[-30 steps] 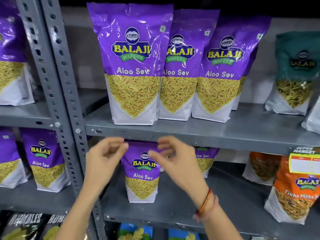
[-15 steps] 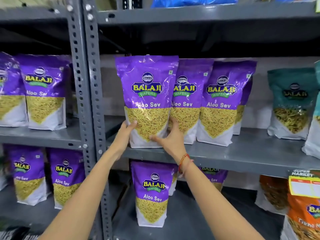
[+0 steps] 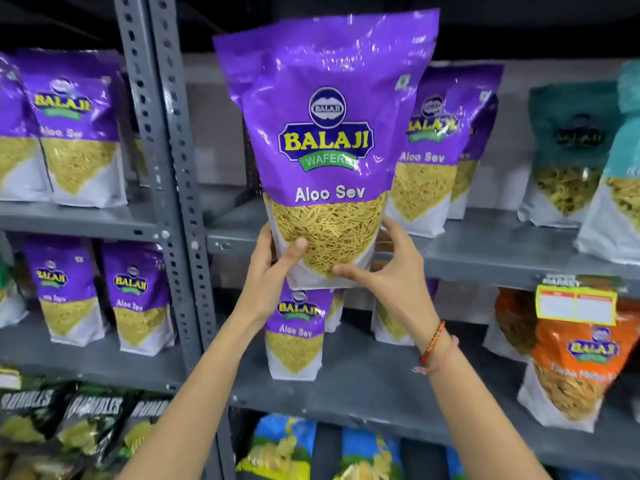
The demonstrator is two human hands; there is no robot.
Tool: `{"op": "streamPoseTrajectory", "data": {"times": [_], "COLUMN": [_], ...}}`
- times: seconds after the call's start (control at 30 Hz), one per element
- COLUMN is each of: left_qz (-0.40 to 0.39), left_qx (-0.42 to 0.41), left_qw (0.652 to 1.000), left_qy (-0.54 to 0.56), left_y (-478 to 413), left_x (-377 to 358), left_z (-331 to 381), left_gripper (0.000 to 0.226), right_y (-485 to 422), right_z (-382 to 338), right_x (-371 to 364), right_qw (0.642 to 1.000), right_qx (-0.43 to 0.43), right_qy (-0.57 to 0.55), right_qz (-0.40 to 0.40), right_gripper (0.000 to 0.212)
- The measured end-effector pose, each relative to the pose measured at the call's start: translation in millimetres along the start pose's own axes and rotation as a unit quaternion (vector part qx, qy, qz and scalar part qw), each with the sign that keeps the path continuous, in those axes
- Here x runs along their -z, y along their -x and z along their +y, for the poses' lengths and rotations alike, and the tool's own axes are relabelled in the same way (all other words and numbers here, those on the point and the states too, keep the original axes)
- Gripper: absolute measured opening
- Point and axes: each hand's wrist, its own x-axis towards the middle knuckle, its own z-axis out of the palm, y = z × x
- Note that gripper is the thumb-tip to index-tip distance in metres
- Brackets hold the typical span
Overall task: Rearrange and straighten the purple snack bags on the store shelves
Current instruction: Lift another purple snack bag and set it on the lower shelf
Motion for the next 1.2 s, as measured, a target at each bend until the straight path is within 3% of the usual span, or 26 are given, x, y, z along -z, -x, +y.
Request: {"op": "streamPoseTrajectory", "data": {"times": [0.07, 0.2, 0.43, 0.8, 1.2], "left_qz": [-0.001, -0.022, -0.077, -0.213, -0.255], "left_qx": [0.016, 0.061, 0.124, 0.209, 0.270], "left_qw": [1.000, 0.998, 0.988, 0.932, 0.895], "left_qy": [0.014, 0.023, -0.048, -0.205, -0.248], "left_y": [18.3, 47.0, 77.9, 88.8, 62.5], "left_x": [-12.7, -30.2, -38.9, -57.6, -87.9], "left_z": [-6.2, -28.9, -100.6, -222.3, -280.2], "left_gripper": [0.070, 0.071, 0.057, 0.075, 0.073], "right_y": [17.8, 56.1, 104.0, 136.0, 115.2], "right_z": [2.8, 18.9, 89.3, 218.1, 284.2], "right_x": [16.8, 37.9, 42.3, 46.9, 52.1], "right_qw": [1.000, 0.999, 0.992, 0.963, 0.929], "right_qx": [-0.007, -0.028, -0.117, -0.257, -0.324], "right_qy": [0.016, 0.041, 0.048, 0.067, 0.149], "right_qz": [0.003, 0.012, -0.005, -0.052, -0.100], "right_gripper": [0.090, 0.088, 0.085, 0.078, 0.072]}}
